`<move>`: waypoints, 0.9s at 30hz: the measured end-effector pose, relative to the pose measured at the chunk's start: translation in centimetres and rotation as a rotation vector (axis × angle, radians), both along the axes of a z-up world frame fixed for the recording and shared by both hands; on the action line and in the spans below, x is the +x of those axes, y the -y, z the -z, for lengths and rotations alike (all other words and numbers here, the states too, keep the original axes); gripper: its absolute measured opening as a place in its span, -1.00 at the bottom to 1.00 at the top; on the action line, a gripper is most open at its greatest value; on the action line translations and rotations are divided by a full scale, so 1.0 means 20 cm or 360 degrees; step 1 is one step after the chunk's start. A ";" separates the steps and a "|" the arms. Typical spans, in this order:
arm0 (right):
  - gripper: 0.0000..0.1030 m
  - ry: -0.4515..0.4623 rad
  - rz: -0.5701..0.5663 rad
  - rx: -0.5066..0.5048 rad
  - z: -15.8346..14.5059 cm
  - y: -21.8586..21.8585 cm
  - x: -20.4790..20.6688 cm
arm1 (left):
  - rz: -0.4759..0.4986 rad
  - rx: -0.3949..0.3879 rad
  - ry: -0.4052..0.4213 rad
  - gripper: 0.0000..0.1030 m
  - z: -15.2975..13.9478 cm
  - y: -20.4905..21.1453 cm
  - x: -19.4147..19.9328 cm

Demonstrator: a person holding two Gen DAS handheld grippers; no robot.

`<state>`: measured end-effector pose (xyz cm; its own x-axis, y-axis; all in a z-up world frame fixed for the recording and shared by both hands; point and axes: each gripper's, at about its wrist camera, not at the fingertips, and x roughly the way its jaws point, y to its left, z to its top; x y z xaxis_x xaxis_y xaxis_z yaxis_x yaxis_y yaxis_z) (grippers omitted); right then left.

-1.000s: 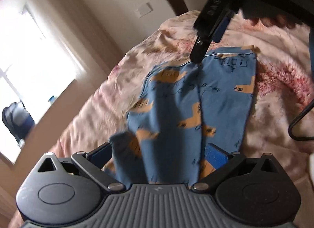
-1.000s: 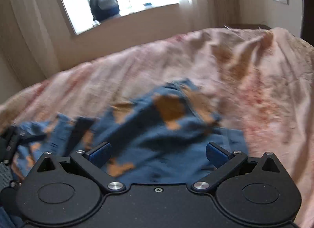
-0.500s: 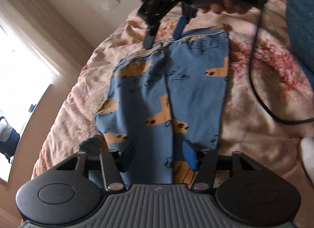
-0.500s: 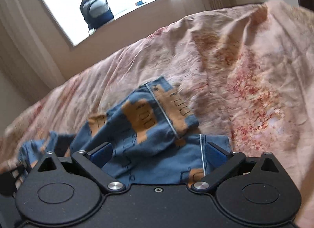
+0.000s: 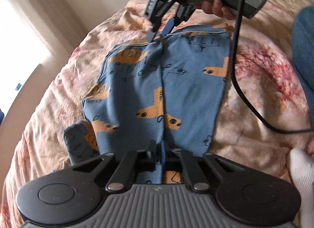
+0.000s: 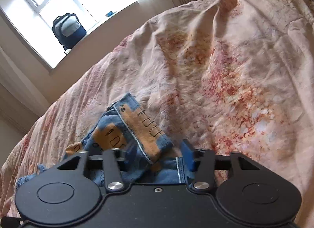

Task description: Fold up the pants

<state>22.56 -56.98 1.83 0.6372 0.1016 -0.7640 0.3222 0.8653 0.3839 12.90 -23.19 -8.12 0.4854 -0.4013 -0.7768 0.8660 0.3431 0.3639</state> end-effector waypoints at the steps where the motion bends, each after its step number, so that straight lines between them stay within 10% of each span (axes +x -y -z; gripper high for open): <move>1: -0.44 -0.0007 0.0016 0.0015 0.00 0.01 0.01 | -0.0018 -0.0009 -0.0014 -0.99 -0.01 0.00 0.01; 5: -0.81 0.0027 0.0032 0.0006 -0.03 0.02 0.01 | -0.0060 -0.0060 -0.0036 -1.00 -0.05 -0.03 0.03; 16: -0.87 0.0197 -0.0034 -0.0054 -0.41 0.05 -0.38 | 0.0022 -0.0220 -0.0024 -1.00 -0.25 -0.12 -0.05; 27: -0.88 -0.0007 -0.0069 -0.0097 -0.24 0.09 -0.60 | 0.0130 -0.0092 -0.0089 -1.00 -0.10 -0.05 -0.15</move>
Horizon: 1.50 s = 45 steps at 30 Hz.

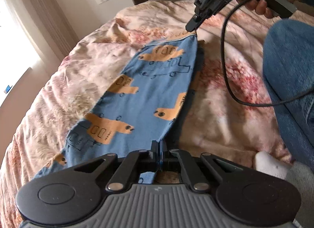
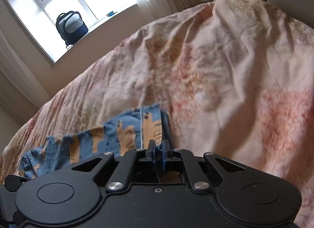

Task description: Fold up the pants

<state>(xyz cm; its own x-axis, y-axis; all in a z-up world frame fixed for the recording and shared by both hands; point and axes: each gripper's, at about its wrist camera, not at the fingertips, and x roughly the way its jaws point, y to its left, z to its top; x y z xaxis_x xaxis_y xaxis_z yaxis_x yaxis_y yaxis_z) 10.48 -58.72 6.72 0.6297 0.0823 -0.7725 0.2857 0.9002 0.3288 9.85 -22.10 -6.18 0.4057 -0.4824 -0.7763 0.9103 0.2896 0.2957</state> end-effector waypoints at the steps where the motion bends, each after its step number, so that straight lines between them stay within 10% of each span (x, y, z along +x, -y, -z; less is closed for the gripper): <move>1: -0.88 0.0001 -0.0004 0.0000 0.01 0.00 -0.01 | 0.0004 0.0007 -0.0004 -1.00 0.00 0.00 0.00; 12: -0.85 -0.0045 -0.0091 -0.0083 0.10 -0.02 -0.06 | 0.0010 0.0048 -0.0133 -0.91 0.04 0.00 0.07; 14: -0.72 -0.0017 -0.0134 -0.0141 0.10 -0.04 -0.08 | -0.0007 0.0024 -0.0207 -0.61 0.01 0.00 0.11; 16: -0.44 0.0024 -0.0157 -0.0167 0.08 -0.04 -0.11 | -0.0016 -0.0016 -0.0268 0.22 -0.02 0.00 0.14; 23: 0.51 0.0237 -0.0321 -0.0318 0.03 -0.01 -0.22 | 0.0032 -0.0199 -0.0249 0.35 -0.13 0.13 0.29; 31: 0.77 0.0345 -0.0543 -0.0131 0.14 0.05 -0.15 | 0.0067 -0.0455 -0.0467 0.76 -0.17 0.66 0.71; 39: 0.99 0.0345 -0.0691 0.0049 0.24 0.11 -0.05 | 0.0005 -0.0274 -0.0920 0.97 0.05 1.01 0.95; 45: 0.99 0.0283 -0.0765 0.0303 0.30 0.15 0.01 | 0.0119 -0.0245 -0.1077 0.76 0.10 1.02 0.99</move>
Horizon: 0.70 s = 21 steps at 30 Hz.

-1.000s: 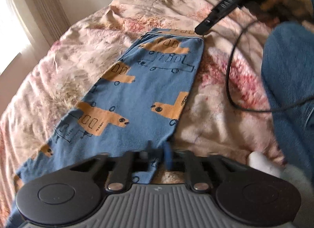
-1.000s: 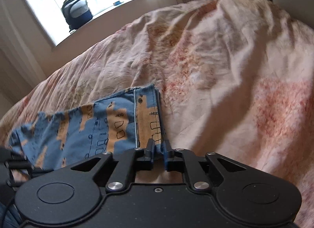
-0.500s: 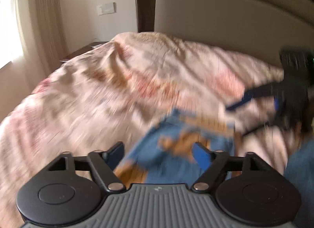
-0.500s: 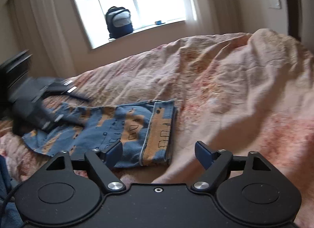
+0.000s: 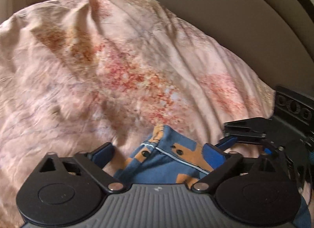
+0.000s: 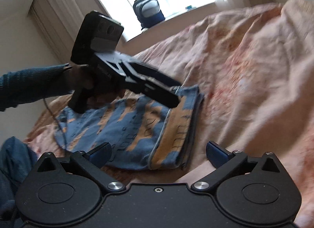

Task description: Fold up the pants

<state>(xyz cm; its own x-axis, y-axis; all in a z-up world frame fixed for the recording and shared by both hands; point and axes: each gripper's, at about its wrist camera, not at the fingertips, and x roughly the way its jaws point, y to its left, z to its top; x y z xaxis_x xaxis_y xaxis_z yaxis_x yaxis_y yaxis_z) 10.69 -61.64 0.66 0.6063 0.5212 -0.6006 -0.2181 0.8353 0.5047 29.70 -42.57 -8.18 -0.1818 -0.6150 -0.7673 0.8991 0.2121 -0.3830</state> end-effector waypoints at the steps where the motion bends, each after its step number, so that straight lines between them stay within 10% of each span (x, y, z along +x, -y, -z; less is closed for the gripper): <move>1: 0.99 -0.0021 0.0008 0.0051 0.01 0.01 0.00 | 0.0008 0.0013 -0.0027 0.61 0.00 0.00 0.01; 4: 0.85 -0.0067 0.0073 0.0172 0.02 0.05 0.00 | -0.0004 0.0072 -0.0107 0.23 0.02 -0.01 0.05; 13: -0.38 -0.0178 0.0309 0.0241 0.04 0.12 -0.07 | -0.0062 0.0167 -0.0063 -0.71 0.00 -0.02 0.01; 21: -0.71 0.0017 0.0338 -0.0095 -0.06 -0.04 -0.16 | -0.0149 0.0147 0.0288 -0.88 -0.15 -0.01 -0.18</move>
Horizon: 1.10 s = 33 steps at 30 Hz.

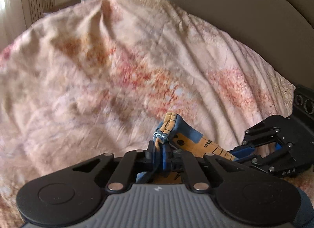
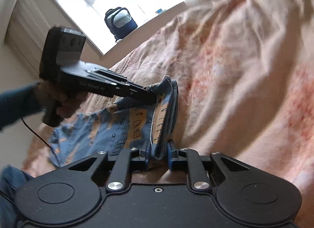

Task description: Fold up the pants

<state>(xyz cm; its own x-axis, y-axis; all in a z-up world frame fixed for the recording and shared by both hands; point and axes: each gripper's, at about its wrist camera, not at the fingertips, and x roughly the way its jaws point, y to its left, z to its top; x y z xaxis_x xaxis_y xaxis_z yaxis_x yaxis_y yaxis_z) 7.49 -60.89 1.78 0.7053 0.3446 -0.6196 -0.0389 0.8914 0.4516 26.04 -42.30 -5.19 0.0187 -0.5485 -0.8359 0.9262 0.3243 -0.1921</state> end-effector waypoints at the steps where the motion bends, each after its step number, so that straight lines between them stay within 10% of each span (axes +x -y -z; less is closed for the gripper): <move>1: -0.74 0.0026 0.0003 -0.0033 -0.01 -0.01 -0.01 | 0.0016 -0.0012 0.0054 -0.89 -0.02 0.01 -0.03; 11: -0.79 0.0164 0.0135 -0.0203 -0.15 0.08 -0.09 | 0.0026 -0.0194 0.0110 -0.90 -0.11 0.14 -0.03; 21: -0.71 0.0003 0.0201 -0.0397 -0.05 0.16 -0.04 | 0.0005 -0.0113 0.0137 -0.64 0.16 0.28 -0.01; 25: 0.12 -0.0006 0.0271 -0.0526 -0.09 0.14 -0.05 | -0.0192 -0.0220 0.0180 0.49 0.05 0.17 0.02; 28: 0.44 0.0030 0.0300 -0.0707 -0.16 0.09 -0.08 | -0.0373 -0.0309 0.0273 0.92 -0.05 0.03 0.02; 33: 0.98 0.0167 0.0263 -0.0863 -0.22 -0.03 -0.08 | -0.0548 -0.0355 0.0381 0.99 -0.13 -0.27 -0.06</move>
